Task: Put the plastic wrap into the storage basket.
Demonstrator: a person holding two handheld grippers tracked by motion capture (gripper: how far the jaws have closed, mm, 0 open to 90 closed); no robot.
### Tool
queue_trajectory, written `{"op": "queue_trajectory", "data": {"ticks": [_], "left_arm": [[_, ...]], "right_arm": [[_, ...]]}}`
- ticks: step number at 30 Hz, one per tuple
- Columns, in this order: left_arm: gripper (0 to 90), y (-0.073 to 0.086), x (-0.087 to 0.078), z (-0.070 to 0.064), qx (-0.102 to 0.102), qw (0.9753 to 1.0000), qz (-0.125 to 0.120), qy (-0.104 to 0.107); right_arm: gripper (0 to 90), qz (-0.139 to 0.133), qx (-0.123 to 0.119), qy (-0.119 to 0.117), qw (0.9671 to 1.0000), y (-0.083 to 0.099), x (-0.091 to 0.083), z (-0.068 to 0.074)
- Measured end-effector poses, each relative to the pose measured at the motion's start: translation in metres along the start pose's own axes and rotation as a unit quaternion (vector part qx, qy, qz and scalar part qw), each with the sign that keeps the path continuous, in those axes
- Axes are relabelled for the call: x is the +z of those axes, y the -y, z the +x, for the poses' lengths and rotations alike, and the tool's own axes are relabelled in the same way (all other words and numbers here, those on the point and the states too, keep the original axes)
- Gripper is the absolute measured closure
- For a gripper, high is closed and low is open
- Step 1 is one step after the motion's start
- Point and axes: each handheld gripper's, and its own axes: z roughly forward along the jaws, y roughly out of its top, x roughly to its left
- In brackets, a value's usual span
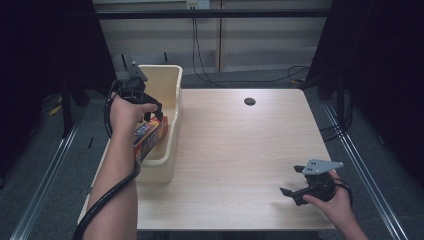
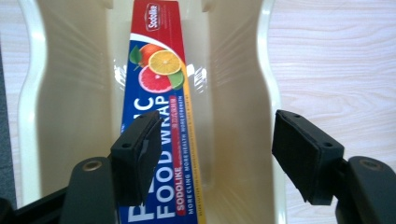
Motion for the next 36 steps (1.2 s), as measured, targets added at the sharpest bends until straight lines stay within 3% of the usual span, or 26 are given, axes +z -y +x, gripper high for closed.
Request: {"op": "queue_trajectory", "data": {"ticks": [9, 18, 31, 36], "left_arm": [[29.9, -0.001, -0.001, -0.016, 0.019, 0.9997, -0.010, 0.009], [26.9, 0.000, -0.004, -0.040, 0.051, 0.9981, -0.016, 0.032], [24.0, 0.002, 0.005, -0.057, 0.068, 0.9961, -0.017, 0.053], [22.9, 0.002, 0.010, -0.066, 0.075, 0.9942, -0.021, 0.075]], "right_arm": [[6.6, -0.001, -0.003, 0.005, 1.0000, 0.000, -0.002, 0.001], [6.6, -0.001, -0.010, 0.003, 0.9999, -0.003, -0.001, 0.005], [6.6, -0.001, -0.008, 0.003, 1.0000, -0.003, -0.001, 0.004], [6.6, -0.002, -0.009, 0.004, 0.9999, -0.003, -0.002, 0.004]]}}
